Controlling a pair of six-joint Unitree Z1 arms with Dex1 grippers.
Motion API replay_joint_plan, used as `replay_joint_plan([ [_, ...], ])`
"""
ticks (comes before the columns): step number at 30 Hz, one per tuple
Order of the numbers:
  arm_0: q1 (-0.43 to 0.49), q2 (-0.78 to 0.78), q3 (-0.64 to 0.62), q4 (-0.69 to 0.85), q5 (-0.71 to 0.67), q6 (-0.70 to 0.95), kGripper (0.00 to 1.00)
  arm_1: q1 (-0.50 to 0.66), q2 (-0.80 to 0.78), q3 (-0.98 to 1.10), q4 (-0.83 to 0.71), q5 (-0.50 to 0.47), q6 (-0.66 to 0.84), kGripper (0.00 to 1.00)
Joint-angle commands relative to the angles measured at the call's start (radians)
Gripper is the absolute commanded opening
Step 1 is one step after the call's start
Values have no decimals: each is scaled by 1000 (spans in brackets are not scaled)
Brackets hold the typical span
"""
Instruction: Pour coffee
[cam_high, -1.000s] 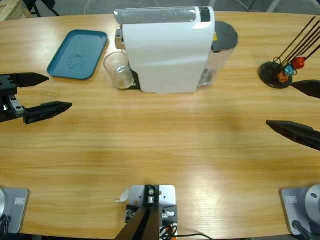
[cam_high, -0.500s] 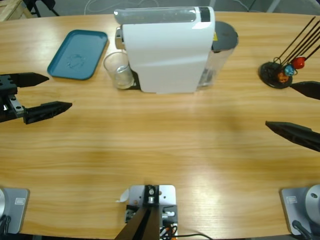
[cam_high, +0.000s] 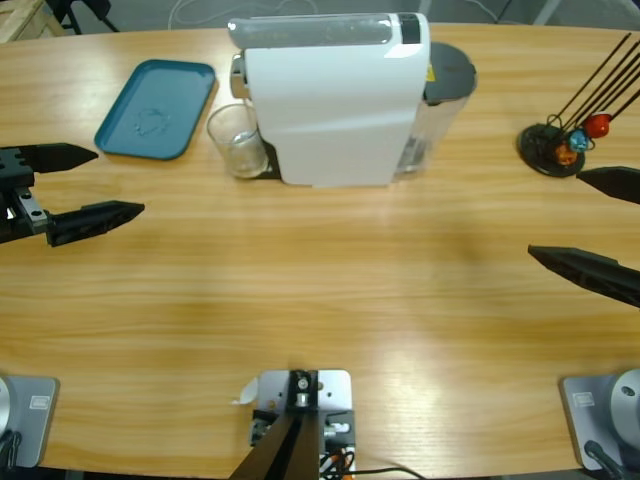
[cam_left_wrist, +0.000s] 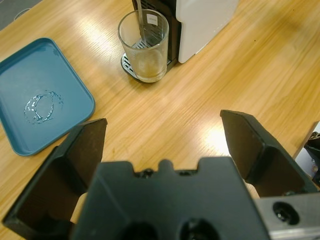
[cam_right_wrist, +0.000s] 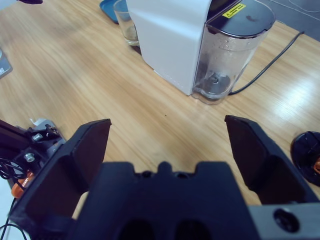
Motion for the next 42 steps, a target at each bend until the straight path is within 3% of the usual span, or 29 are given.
replay_joint_plan([
  [1,-8,6,36,-12,6,7,991,10,38,27,-12,5,-11,1000],
  [42,-8,32,31,-12,8,6,996,10,71,39,-37,1,-2,1000],
])
